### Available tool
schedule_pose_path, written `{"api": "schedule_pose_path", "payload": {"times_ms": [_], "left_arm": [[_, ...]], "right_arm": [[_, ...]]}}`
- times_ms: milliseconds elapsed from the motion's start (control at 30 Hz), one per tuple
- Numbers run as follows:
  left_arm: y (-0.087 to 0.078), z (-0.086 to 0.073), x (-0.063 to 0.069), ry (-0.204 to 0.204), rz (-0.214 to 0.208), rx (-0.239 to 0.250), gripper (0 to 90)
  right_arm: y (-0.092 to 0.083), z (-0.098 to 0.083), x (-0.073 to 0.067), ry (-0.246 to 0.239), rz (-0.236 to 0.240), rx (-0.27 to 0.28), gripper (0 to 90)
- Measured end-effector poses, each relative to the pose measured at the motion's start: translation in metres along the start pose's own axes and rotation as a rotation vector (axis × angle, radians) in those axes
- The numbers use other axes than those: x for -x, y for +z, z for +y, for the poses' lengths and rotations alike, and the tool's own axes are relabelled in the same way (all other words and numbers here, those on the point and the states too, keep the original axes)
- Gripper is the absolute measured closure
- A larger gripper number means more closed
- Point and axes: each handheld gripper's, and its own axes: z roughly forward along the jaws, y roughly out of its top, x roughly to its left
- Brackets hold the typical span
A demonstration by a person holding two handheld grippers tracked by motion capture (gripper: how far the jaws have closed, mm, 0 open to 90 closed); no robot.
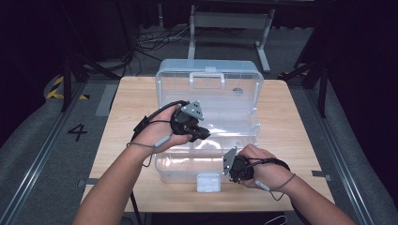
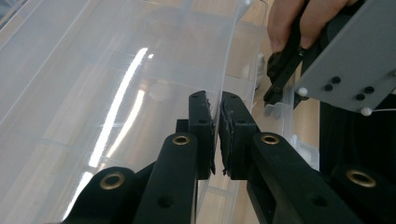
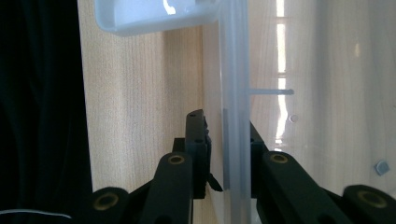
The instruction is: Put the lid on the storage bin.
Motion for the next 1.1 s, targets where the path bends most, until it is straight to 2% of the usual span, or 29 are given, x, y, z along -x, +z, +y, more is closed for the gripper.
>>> {"api": "schedule_pose_path", "payload": {"times_ms": [267,633,833,1100], "left_arm": [[0.002,-0.004,0.007,-0.005,-0.008,-0.002,84.2],[0.006,-0.006,0.014,0.010,-0.028,-0.034,84.5],[0.007,-0.007,0.018,0.026,-0.016,-0.046,84.3],[0.008,-0.009,0.019,0.034,-0.025,-0.046,84.7]], "right_arm": [[-0.001,0.001,-0.003,-0.004,-0.030,-0.007,79.7],[-0.006,0.002,-0.007,-0.004,-0.074,-0.021,79.0],[-0.008,0.001,-0.009,-0.003,-0.093,-0.008,79.1],[-0.013,0.001,-0.010,-0.005,-0.100,0.007,80.0]]}}
